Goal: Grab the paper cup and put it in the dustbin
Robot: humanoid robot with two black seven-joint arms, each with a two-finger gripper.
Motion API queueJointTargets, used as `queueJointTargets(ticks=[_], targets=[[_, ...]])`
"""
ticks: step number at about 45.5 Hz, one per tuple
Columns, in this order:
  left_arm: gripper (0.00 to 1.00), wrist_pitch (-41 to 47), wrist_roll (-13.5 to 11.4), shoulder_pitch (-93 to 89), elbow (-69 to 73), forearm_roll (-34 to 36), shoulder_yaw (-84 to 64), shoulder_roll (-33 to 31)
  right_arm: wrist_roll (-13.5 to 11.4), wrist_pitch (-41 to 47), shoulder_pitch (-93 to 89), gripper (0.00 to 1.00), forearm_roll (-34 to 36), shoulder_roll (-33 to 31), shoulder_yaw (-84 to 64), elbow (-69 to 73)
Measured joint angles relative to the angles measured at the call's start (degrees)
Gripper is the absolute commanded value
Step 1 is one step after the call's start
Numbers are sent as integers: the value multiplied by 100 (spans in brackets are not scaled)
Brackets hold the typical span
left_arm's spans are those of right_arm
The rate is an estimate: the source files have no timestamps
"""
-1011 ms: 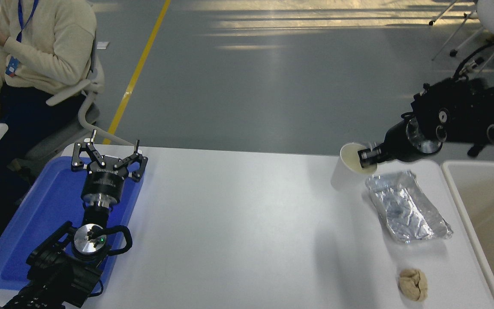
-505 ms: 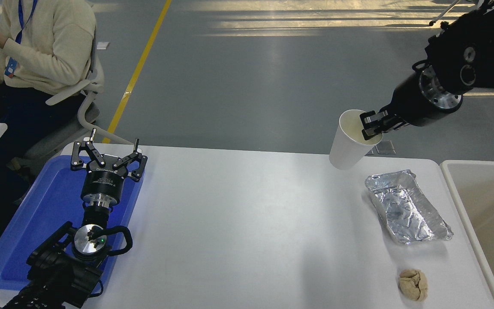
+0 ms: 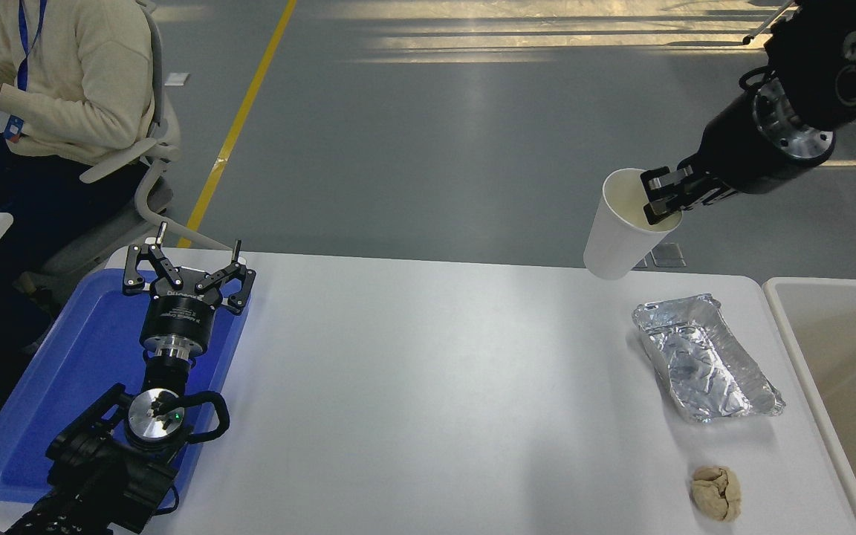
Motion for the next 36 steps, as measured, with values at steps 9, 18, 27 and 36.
queueJointTargets(ticks=[9, 18, 27, 36], targets=[[100, 0, 0, 0, 0, 0, 0, 0, -8, 23, 23, 0, -27, -257, -190, -1], [100, 0, 0, 0, 0, 1, 0, 0, -6, 27, 3, 0, -165, -664, -648, -88], [100, 0, 0, 0, 0, 0, -1, 0, -4, 14, -142, 0, -566, -1300, -975, -354], [100, 0, -1, 0, 1, -1, -1, 2, 12, 26, -496, 0, -1111, -2082, -1072, -878]])
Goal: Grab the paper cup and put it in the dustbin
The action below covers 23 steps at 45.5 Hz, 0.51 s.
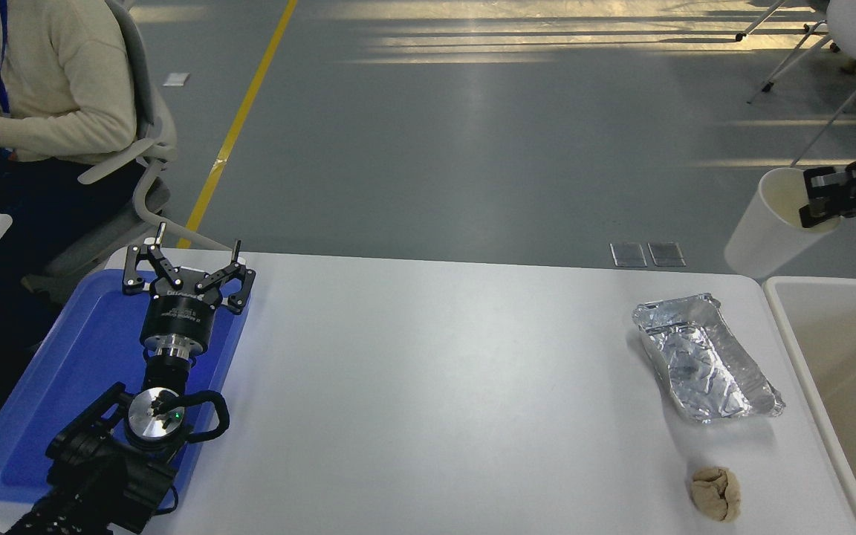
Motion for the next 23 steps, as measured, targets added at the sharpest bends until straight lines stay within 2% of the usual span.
queueJointTargets(ticks=[9, 23], targets=[[100, 0, 2, -1, 0, 2, 0, 1, 33, 1, -624, 0, -292, -623, 132, -726], [100, 0, -3, 0, 0, 0, 0, 1, 59, -30, -2077, 0, -441, -1139, 896, -1894]])
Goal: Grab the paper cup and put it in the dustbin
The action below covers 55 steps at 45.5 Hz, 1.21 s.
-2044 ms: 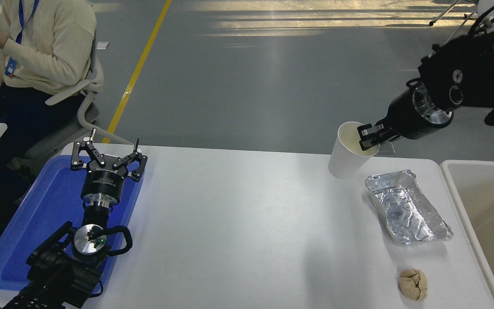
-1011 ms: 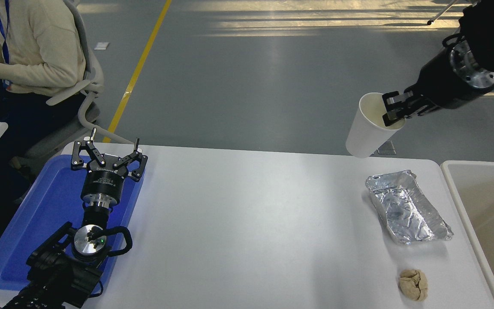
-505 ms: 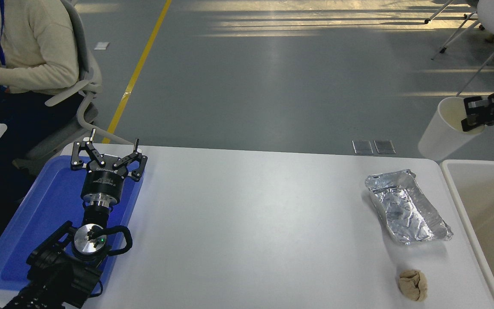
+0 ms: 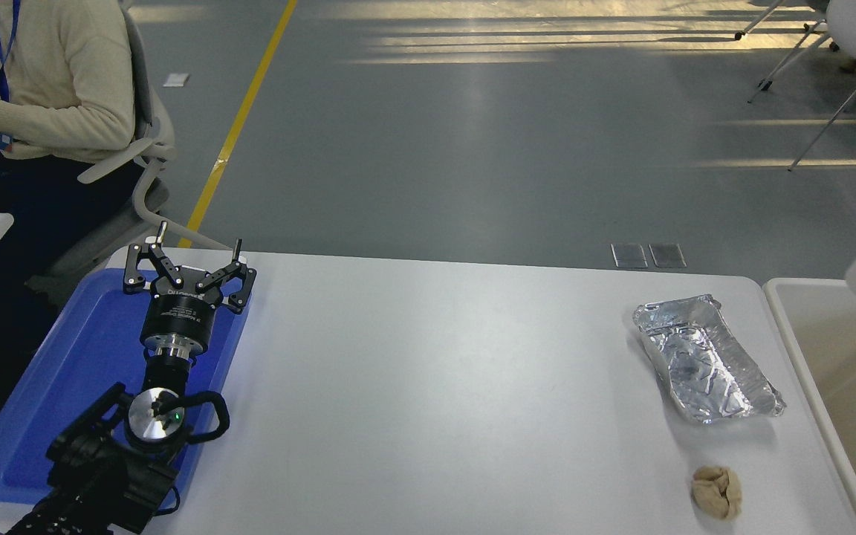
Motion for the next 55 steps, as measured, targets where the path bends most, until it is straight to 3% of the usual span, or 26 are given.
queueJointTargets(ticks=[16, 36, 55], targets=[[100, 0, -2, -1, 0, -3, 0, 2, 6, -353, -1755, 0, 16, -129, 998, -1278], [100, 0, -2, -1, 0, 0, -1, 3, 6, -757, -3925, 0, 132, 409, 2192, -2833], [100, 0, -1, -1, 0, 0, -1, 5, 4, -1371, -5570, 0, 1100, 1144, 2628, -3754]])
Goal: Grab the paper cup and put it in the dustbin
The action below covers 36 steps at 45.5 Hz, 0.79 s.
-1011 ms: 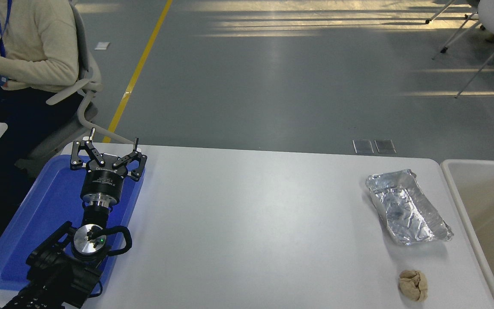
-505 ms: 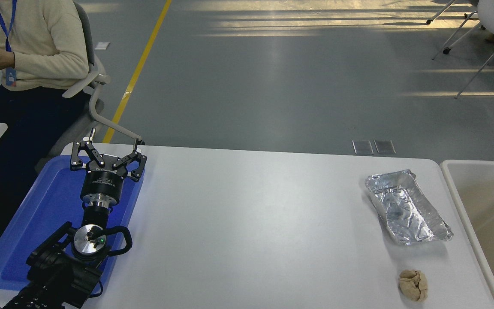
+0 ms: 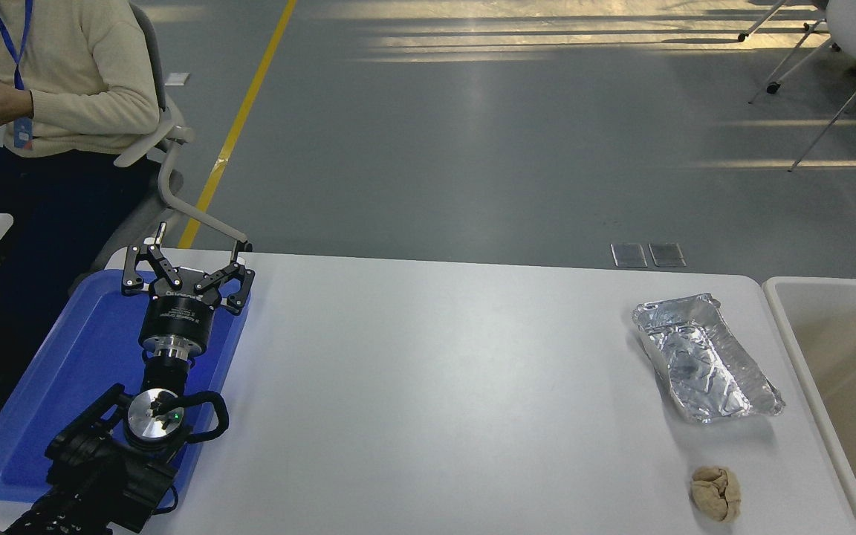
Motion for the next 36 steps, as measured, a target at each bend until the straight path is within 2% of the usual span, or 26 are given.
queueJointTargets(ticks=[14, 26, 27, 28, 30, 31, 32, 36], targets=[[100, 0, 0, 0, 0, -3, 0, -1, -31, -469, -855, 0, 681, 568, 59, -409], [100, 0, -1, 0, 0, -2, 0, -2, -51, -776, -1245, 0, 963, 848, 172, -545], [100, 0, -1, 0, 0, -3, 0, -2, -57, -794, -1271, 6, 971, 861, 189, -550], [100, 0, -1, 0, 0, -3, 0, -2, -58, -820, -1295, 17, 984, 881, 214, -550], [100, 0, -2, 0, 0, -2, 0, -2, -57, -856, -1316, 71, 999, 905, 253, -552], [100, 0, -3, 0, 0, -3, 0, -2, -59, -884, -1335, 93, 1009, 917, 278, -562], [100, 0, -4, 0, 0, -3, 0, -2, -62, -898, -1347, 97, 1014, 925, 292, -566], [100, 0, -5, 0, 0, -3, 0, -3, -62, -957, -1383, 97, 1045, 957, 371, -573]])
